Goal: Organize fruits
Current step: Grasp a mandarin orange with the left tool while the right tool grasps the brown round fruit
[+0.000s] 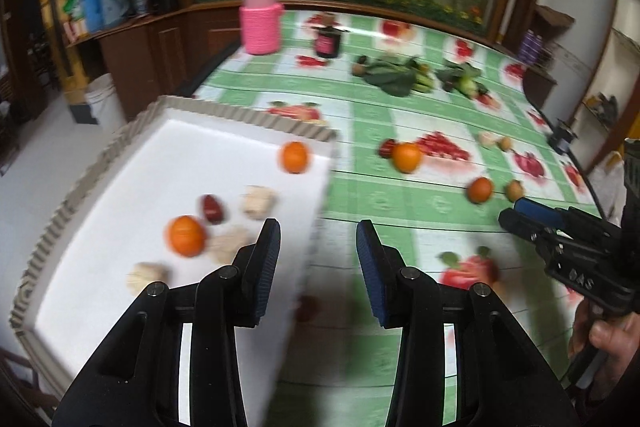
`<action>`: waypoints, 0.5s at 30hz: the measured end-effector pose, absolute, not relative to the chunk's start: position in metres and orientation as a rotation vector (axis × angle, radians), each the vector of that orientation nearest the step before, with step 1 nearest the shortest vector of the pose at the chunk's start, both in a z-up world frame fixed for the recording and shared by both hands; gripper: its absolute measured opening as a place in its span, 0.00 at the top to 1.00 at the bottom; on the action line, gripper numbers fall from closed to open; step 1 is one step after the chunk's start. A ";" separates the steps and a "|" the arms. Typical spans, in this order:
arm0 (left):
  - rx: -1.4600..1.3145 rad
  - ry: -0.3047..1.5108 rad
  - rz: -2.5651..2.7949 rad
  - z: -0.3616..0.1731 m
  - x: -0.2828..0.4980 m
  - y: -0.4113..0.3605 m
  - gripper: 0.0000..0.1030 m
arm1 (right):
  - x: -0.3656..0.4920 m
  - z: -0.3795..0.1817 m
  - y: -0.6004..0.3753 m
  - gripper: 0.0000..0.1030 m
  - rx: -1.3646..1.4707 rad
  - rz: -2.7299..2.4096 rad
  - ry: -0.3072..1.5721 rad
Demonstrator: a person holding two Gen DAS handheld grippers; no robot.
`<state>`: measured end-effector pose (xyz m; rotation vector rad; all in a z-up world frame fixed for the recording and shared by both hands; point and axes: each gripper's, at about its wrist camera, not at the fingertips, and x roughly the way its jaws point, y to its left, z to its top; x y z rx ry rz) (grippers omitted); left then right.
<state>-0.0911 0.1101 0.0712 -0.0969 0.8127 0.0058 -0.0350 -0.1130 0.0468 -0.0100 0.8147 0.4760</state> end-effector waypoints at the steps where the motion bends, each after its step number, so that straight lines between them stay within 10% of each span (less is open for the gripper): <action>1: -0.091 0.821 -0.012 0.070 -0.087 0.102 0.62 | -0.034 0.046 -0.126 0.64 -0.003 0.438 0.815; 15: -0.072 0.898 -0.194 0.056 -0.041 0.024 0.62 | 0.016 0.026 -0.175 0.62 -0.033 0.346 0.894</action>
